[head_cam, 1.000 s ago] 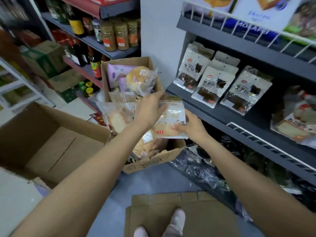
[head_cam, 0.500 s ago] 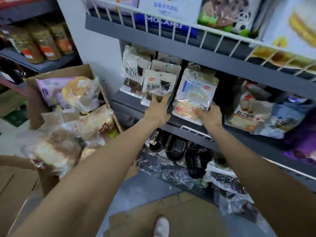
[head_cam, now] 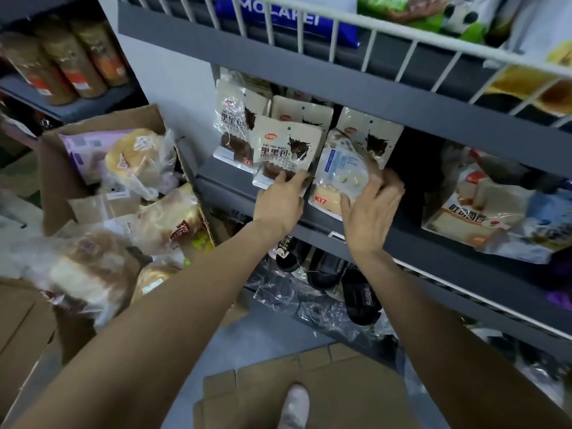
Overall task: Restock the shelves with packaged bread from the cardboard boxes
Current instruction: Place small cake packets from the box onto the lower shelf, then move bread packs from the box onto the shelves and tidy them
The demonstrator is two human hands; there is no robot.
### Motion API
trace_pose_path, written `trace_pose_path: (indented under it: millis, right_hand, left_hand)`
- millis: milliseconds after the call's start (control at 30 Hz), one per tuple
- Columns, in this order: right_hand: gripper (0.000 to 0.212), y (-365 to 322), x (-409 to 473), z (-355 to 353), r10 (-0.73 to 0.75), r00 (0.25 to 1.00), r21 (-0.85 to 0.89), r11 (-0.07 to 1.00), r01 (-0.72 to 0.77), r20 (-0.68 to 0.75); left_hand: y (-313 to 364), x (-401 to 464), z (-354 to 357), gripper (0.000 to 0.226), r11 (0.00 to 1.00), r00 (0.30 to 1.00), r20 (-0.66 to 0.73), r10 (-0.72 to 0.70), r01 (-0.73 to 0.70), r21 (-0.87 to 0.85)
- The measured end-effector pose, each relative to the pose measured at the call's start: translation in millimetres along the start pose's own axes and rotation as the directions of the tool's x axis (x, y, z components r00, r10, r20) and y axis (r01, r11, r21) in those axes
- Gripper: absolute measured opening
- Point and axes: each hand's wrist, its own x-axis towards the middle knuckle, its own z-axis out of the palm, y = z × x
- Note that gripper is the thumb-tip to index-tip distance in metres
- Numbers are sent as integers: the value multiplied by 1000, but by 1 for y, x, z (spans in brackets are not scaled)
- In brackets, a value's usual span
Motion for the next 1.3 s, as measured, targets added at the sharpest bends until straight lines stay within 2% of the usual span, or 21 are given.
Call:
trace_pose_path:
  millis: [133, 200, 267, 367, 433, 500, 567, 700, 800, 900, 967, 1033, 1100, 1133, 1200, 1233, 1300]
  right_hand:
    - [73, -5, -2, -2, -231, 966, -133, 960, 245, 113]
    - [72, -13, -2, -6, -322, 934, -87, 937, 338, 154]
    - [63, -26, -2, -10, -381, 881, 27, 921, 389, 280]
    - [42, -59, 3, -14, -421, 701, 224, 906, 360, 575]
    - [37, -85, 2, -8, -463, 587, 300, 884, 358, 665]
    - [36, -118, -5, 0, -514, 523, 376, 857, 353, 680]
    - [37, -153, -18, 8, -560, 465, 455, 828, 326, 686]
    - [52, -212, -46, 30, -607, 368, 508, 793, 337, 704]
    - [75, -241, -63, 57, -634, 266, 506, 755, 418, 726]
    - [86, -261, -76, 81, -560, 175, 394, 740, 545, 810]
    - [91, -273, -83, 91, -535, 187, 307, 699, 645, 824]
    - [84, -283, -88, 97, -563, 228, 255, 650, 716, 794]
    - [72, -292, -85, 99, -567, 277, 237, 669, 705, 776]
    - [68, -295, -82, 101, -549, 315, 235, 712, 662, 774]
    - [64, -300, -74, 96, -482, 399, 243, 821, 517, 780]
    - [61, -300, -69, 92, -429, 461, 256, 884, 391, 777]
    - [54, -298, -58, 82, -264, 554, 326, 945, -16, 790]
  left_hand:
    - [-5, -4, -5, 46, 999, 999, -22, 32, -33, -42]
    - [-10, -7, -10, 47, 996, 999, 4, 40, -40, -85]
    - [-17, -11, -17, 48, 995, 1000, 3, 27, -27, -94]
    - [-39, -19, -30, 43, 996, 998, -22, -60, 58, -66]
    - [-64, -26, -40, 39, 990, 990, -27, -141, 140, -27]
    - [-95, -34, -49, 33, 978, 977, -33, -210, 211, 4]
    - [-128, -45, -58, 33, 955, 957, -24, -290, 291, 62]
    - [-196, -72, -78, 54, 901, 913, -9, -407, 403, 162]
    - [-243, -88, -89, 72, 856, 882, 22, -471, 452, 251]
    - [-276, -99, -98, 76, 820, 856, 63, -513, 467, 331]
    - [-290, -103, -105, 72, 772, 817, 69, -573, 510, 379]
    - [-297, -105, -110, 67, 721, 758, 79, -647, 575, 387]
    - [-299, -104, -110, 68, 723, 738, 116, -665, 597, 347]
    - [-300, -102, -110, 67, 744, 744, 145, -652, 592, 310]
    - [-307, -99, -111, 55, 779, 753, 201, -626, 606, 157]
    - [-311, -98, -112, 46, 783, 757, 219, -616, 618, 67]
    - [-314, -98, -120, 29, 805, 795, 204, -572, 591, -47]
